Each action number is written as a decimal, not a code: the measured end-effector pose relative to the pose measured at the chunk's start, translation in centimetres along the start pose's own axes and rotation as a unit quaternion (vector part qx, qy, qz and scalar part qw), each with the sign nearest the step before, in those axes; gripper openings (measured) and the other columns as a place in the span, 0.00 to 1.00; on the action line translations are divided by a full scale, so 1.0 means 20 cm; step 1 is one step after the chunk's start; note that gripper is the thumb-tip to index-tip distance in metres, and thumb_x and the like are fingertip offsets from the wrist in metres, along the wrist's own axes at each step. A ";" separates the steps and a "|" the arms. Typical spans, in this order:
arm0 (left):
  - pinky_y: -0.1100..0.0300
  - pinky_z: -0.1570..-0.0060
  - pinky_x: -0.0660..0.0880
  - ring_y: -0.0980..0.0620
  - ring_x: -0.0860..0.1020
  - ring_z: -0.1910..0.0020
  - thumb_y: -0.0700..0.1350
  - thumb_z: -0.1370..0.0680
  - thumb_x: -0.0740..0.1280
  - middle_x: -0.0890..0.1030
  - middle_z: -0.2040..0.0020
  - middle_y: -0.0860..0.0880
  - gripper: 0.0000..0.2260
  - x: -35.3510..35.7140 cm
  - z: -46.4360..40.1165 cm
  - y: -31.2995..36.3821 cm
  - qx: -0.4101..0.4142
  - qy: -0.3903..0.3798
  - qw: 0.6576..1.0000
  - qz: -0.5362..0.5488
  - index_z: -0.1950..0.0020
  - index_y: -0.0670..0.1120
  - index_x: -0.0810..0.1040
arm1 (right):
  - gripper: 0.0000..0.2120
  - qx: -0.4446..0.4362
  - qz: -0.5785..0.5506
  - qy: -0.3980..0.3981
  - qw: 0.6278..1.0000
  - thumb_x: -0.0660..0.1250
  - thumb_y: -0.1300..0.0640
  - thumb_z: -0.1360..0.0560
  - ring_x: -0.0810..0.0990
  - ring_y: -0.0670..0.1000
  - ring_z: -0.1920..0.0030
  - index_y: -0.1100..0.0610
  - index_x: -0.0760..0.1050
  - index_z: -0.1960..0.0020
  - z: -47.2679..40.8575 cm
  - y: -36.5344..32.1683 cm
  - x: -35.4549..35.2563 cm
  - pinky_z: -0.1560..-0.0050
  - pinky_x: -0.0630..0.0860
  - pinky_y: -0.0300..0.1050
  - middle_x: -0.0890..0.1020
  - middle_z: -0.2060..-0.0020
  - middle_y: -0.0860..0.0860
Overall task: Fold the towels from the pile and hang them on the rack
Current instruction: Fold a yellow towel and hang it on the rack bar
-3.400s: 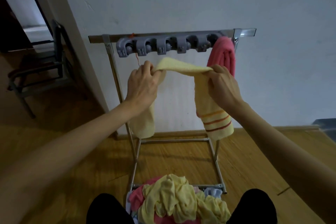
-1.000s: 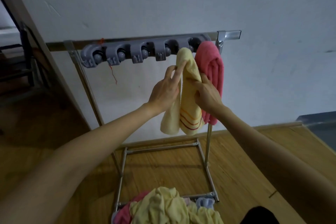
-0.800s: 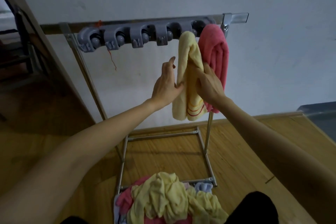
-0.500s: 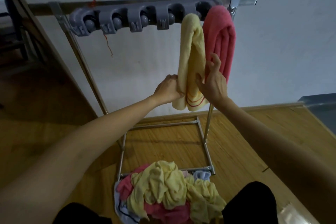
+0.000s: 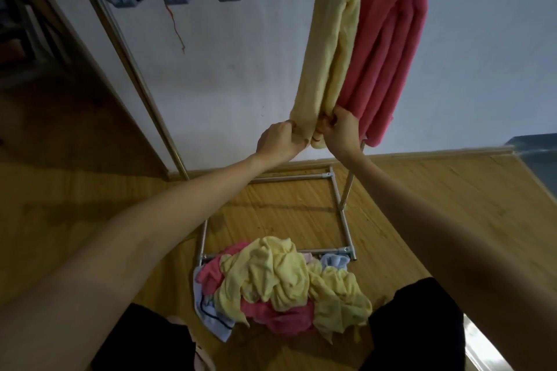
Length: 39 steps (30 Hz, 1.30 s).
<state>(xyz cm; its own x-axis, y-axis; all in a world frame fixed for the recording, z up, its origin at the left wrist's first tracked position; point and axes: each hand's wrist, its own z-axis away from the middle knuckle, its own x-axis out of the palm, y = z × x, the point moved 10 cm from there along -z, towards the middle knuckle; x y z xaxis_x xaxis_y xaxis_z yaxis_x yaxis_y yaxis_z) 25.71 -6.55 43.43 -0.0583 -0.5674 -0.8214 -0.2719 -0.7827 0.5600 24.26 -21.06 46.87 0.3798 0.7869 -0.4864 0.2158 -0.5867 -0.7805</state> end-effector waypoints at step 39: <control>0.54 0.49 0.77 0.47 0.78 0.45 0.41 0.22 0.63 0.77 0.38 0.45 0.27 0.40 0.05 -0.11 0.045 -0.050 0.998 -0.010 0.24 0.48 0.59 | 0.12 0.109 -0.004 -0.121 0.987 0.57 0.58 0.24 0.79 0.50 0.58 0.63 0.77 0.48 0.16 0.43 0.22 0.55 0.76 0.51 0.81 0.57 0.54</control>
<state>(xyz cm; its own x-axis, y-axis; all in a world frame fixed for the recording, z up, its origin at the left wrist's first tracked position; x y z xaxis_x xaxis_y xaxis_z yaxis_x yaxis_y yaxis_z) 24.88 -9.01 35.50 -0.1457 -0.5208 -0.8411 -0.3595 -0.7642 0.5355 24.83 -21.97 36.82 0.1467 0.8297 -0.5386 0.0104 -0.5458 -0.8379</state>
